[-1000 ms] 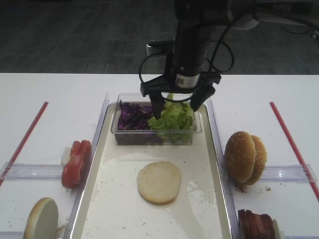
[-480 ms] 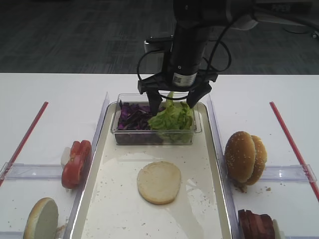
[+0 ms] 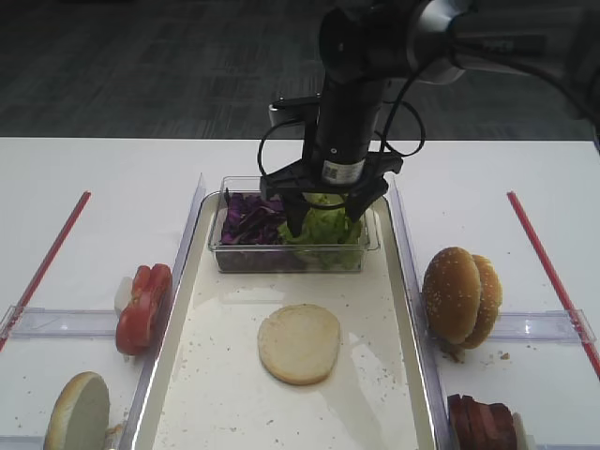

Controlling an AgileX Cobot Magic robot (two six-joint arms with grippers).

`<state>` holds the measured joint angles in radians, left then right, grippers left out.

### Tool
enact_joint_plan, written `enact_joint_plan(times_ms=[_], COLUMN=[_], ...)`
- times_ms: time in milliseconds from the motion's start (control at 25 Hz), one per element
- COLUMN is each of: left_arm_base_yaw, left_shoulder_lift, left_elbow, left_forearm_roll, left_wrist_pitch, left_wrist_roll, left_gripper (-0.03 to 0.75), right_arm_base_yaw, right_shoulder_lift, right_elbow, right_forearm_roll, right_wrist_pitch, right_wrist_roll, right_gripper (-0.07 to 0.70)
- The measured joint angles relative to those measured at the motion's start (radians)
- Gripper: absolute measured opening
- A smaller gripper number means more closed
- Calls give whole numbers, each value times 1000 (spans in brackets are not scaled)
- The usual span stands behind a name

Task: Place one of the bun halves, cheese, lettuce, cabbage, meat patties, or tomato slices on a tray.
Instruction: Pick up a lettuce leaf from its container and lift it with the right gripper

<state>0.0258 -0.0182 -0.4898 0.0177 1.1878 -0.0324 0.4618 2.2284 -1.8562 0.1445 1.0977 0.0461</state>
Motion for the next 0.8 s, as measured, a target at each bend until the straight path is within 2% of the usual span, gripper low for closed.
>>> enact_joint_plan(times_ms=[480,800], left_arm_base_yaw=[0,0], left_shoulder_lift=[0,0], left_elbow=[0,0], left_forearm_roll=[0,0], left_wrist_pitch=[0,0], left_wrist_roll=[0,0], left_gripper=[598,598], right_arm_base_yaw=[0,0], right_shoulder_lift=[42,72], right_elbow=[-51,-51], right_forearm_roll=[9,21], right_wrist_pitch=[0,0], right_wrist_roll=[-11,-13], right_gripper=[503,481])
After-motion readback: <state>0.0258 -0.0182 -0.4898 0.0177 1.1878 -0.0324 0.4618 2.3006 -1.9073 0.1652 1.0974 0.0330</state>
